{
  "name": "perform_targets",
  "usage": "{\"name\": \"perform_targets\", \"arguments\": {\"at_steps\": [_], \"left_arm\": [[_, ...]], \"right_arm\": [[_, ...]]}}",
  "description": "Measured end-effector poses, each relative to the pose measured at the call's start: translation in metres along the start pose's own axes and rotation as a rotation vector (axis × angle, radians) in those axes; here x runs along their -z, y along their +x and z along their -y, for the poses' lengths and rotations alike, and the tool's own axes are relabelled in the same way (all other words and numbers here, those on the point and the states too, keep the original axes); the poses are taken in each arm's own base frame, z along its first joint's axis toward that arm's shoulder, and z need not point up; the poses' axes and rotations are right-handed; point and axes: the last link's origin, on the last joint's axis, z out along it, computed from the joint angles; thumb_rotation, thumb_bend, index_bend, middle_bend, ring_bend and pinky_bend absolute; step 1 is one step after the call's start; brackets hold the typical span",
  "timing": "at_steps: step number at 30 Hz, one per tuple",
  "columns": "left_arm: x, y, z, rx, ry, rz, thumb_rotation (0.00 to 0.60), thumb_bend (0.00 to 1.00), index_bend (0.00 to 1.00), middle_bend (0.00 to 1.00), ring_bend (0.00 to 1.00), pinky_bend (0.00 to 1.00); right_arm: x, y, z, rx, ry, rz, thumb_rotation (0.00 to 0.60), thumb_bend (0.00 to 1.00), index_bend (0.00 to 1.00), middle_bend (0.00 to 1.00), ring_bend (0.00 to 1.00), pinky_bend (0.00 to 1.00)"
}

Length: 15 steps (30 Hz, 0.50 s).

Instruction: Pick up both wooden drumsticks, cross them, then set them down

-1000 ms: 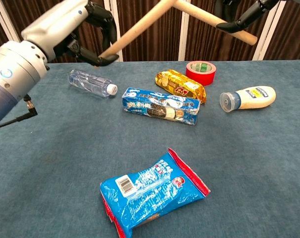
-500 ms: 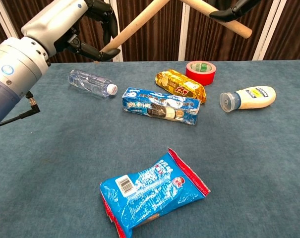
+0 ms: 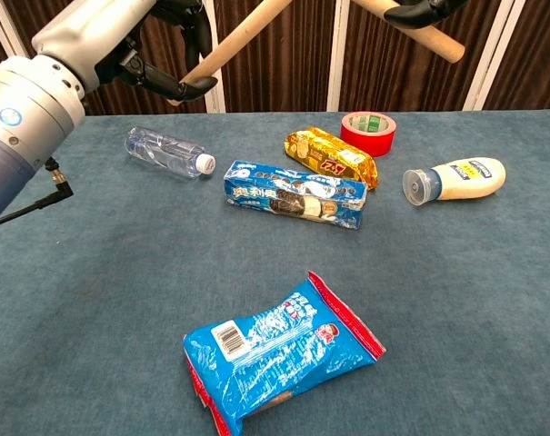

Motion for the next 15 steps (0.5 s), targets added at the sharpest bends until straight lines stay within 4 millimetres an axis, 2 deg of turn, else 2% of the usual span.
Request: {"name": "perform_targets", "arguments": {"at_steps": [15], "left_arm": [[-0.0022, 0.0052, -0.0078, 0.011, -0.008, -0.026, 0.600, 0.48, 0.66, 0.67, 0.17, 0.00]], "right_arm": [[0.0042, -0.0012, -0.0013, 0.001, -0.006, 0.020, 0.600, 0.46, 0.79, 0.66, 0.45, 0.00]]}}
